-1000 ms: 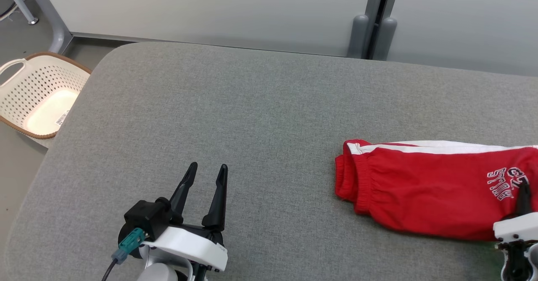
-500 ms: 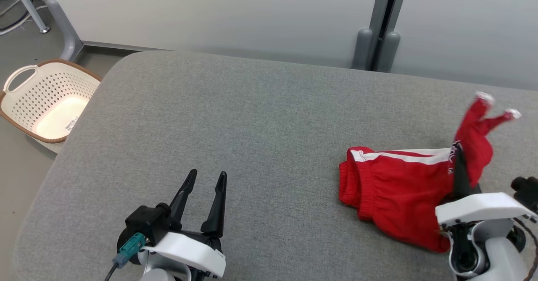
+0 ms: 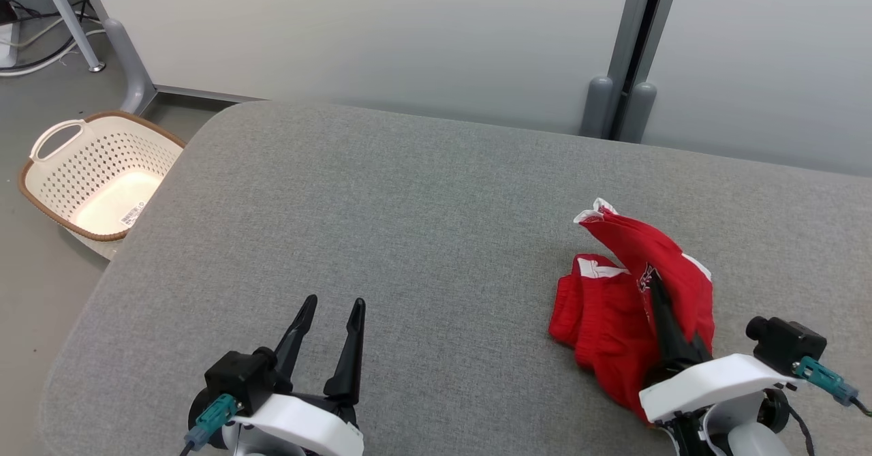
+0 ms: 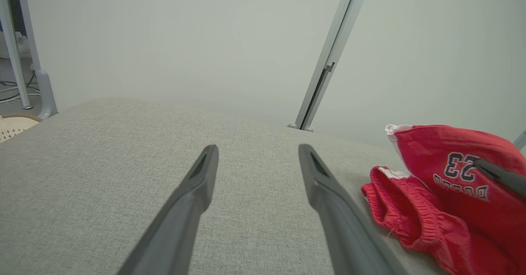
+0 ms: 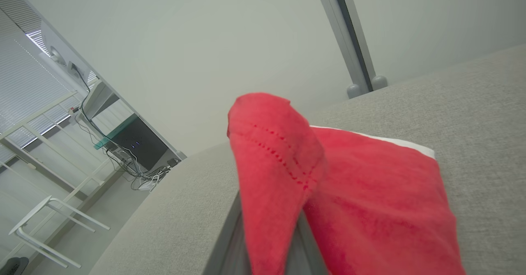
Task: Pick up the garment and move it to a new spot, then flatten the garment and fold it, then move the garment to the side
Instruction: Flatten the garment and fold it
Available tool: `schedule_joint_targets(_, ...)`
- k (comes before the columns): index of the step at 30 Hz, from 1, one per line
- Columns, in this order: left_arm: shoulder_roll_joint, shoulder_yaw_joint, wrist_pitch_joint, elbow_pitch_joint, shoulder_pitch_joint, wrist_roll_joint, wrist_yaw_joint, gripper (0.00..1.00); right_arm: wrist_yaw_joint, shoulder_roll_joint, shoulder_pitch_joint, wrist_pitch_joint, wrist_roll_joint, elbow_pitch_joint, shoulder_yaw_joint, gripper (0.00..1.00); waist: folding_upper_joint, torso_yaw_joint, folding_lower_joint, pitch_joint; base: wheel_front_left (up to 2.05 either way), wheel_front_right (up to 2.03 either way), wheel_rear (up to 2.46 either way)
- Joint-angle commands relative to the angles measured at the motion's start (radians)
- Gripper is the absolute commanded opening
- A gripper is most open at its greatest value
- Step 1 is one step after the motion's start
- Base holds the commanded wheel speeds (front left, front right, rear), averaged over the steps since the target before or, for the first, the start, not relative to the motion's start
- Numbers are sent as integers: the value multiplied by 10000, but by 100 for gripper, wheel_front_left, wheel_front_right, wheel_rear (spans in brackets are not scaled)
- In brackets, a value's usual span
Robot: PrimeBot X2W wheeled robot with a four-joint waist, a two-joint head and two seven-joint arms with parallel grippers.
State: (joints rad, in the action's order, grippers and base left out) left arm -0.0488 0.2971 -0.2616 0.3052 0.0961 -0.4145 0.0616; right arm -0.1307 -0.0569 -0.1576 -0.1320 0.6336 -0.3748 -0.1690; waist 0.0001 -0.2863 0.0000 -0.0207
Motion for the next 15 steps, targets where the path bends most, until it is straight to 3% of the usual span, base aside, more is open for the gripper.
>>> schedule_joint_targets(1, -42, -53, -44, 26, -47, 71, 21, 100, 3, -96, 111, 7, 8, 96, -159, 0, -1, -22, 0, 25, 0, 0, 0)
schedule_joint_targets(5, -40, -60, -44, 49, -111, 89, 44, 100, 3, -253, 233, 131, -155, 121, -735, 0, -1, -49, 0, 71, 0, 0, 0)
schedule_joint_targets(6, -40, -57, -44, 54, -127, 90, 46, 100, 3, -316, 267, 177, -242, 100, -899, 25, -1, -58, 0, 79, 0, 0, 0)
schedule_joint_targets(7, -40, -57, -44, 54, -127, 90, 46, 100, 3, -316, 267, 177, -242, 100, -899, 25, -1, -58, 0, 79, 0, 0, 0)
schedule_joint_targets(8, -39, -37, -44, 69, -156, 80, 43, 100, 3, -403, 297, 103, -387, 101, -1188, 100, -1, -72, 0, 89, 0, 0, 0)
schedule_joint_targets(15, -40, 29, -44, 98, -221, 27, 21, 100, 3, -580, 335, 369, -272, 112, -2230, 100, -1, -106, 0, 118, 0, 0, 0)
